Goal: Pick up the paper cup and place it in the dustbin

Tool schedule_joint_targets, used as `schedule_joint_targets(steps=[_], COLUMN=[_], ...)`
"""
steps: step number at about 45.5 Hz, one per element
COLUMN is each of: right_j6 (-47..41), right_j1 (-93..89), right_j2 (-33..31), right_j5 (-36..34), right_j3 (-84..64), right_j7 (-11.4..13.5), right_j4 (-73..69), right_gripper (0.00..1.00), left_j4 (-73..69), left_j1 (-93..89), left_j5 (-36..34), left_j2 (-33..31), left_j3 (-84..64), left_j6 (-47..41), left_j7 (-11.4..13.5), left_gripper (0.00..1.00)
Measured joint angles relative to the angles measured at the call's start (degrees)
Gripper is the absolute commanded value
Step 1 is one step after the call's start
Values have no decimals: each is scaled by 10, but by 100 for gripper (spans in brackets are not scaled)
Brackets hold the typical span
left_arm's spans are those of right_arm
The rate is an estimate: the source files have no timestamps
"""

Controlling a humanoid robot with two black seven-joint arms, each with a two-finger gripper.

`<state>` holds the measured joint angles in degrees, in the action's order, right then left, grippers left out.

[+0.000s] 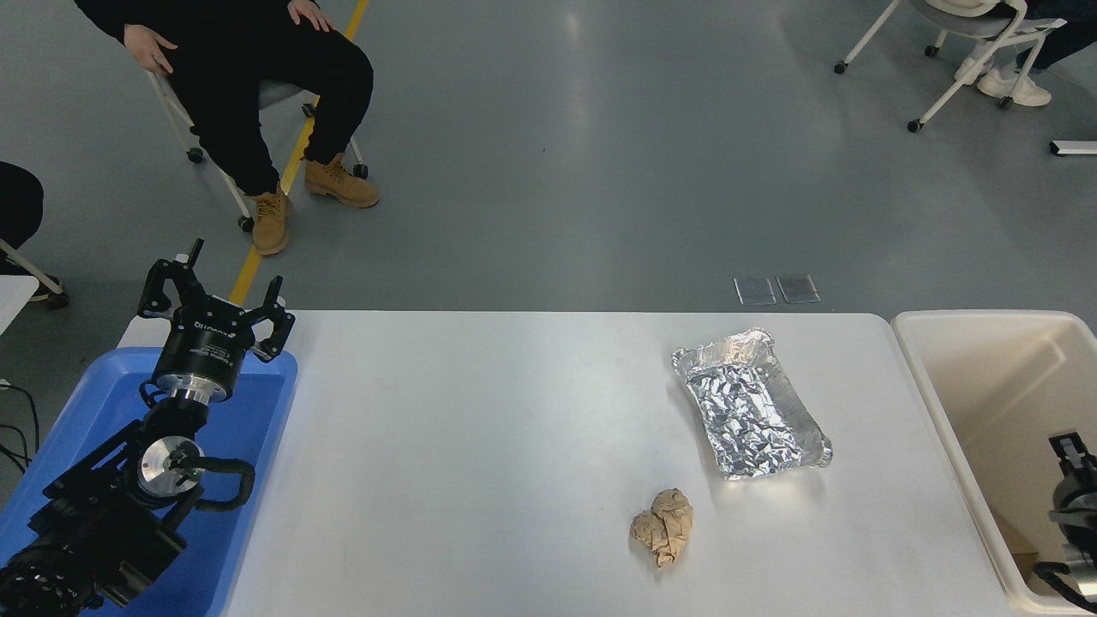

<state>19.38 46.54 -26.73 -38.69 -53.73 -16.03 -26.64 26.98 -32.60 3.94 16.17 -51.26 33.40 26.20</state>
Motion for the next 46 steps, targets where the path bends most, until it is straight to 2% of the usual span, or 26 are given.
schedule_joint_targets(steps=[10,16,30,46], right_j6=[-24,-68,-220,-354], right_j1=[122,221,457,635], right_j2=[-6,-1,46,127], right_j5=[137,183,233,264], right_j3=[-6,-33,-143,-219], right_j7=[1,1,2,2], right_j4=[-33,-75,-193,-354], right_gripper=[100,100,100,100], left_j4=[0,0,0,0], left_j1=[0,0,0,0], left_j5=[0,0,0,0], left_j2=[0,0,0,0], left_j3=[0,0,0,0], left_j6=[0,1,1,1], left_j7=[0,0,0,0], left_gripper=[99,99,99,99])
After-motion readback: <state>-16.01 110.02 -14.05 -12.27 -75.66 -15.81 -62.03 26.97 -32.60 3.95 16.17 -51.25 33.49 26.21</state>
